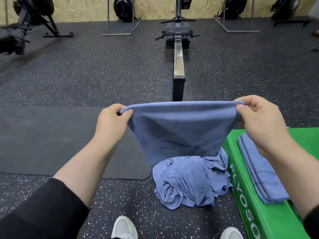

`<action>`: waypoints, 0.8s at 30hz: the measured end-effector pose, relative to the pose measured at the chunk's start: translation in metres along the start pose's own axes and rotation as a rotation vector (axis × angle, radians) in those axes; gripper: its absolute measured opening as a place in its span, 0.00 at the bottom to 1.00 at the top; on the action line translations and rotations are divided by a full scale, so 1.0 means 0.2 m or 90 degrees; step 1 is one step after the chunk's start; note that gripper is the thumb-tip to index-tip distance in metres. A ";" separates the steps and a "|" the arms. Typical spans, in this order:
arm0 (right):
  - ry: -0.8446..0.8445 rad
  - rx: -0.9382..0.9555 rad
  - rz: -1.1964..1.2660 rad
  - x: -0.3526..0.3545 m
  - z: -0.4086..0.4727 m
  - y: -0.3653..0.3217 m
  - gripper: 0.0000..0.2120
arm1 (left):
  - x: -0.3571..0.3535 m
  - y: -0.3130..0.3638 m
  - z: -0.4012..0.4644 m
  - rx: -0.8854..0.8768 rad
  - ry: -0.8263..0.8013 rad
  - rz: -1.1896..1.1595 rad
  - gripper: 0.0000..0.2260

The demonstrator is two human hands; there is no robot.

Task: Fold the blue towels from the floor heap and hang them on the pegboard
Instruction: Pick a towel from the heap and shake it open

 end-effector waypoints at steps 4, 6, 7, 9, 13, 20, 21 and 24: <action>0.028 -0.024 0.015 0.01 -0.01 -0.01 0.08 | 0.00 0.01 -0.01 0.034 -0.017 -0.125 0.08; 0.039 -0.034 0.024 0.01 -0.02 -0.02 0.10 | -0.01 0.02 -0.02 0.046 -0.037 -0.159 0.08; 0.041 -0.043 0.032 0.01 -0.02 -0.02 0.11 | -0.01 0.02 -0.03 0.051 -0.044 -0.179 0.08; 0.041 -0.059 0.045 0.01 -0.02 -0.02 0.10 | -0.02 0.02 -0.03 0.060 -0.047 -0.230 0.09; 0.059 -0.074 0.065 0.02 -0.03 -0.03 0.09 | -0.01 0.05 -0.05 0.097 -0.046 -0.332 0.09; -0.048 -0.183 0.097 -0.04 -0.06 -0.03 0.03 | -0.11 0.05 -0.06 0.262 -0.029 -0.365 0.06; -0.072 -0.201 0.112 -0.05 -0.06 -0.02 0.04 | -0.14 0.05 -0.06 0.282 -0.018 -0.368 0.06; -0.117 -0.263 0.172 -0.09 -0.05 -0.02 0.05 | -0.19 0.11 -0.09 0.294 -0.007 -0.383 0.06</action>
Point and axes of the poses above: each hand's wrist, its own z-axis towards the middle knuckle, its own x-axis out of the back of the hand, y = z × x, the point moved 1 cm from there along z, towards the middle knuckle, and after that the axes turned 3 degrees about z, right-handed, at the moved point
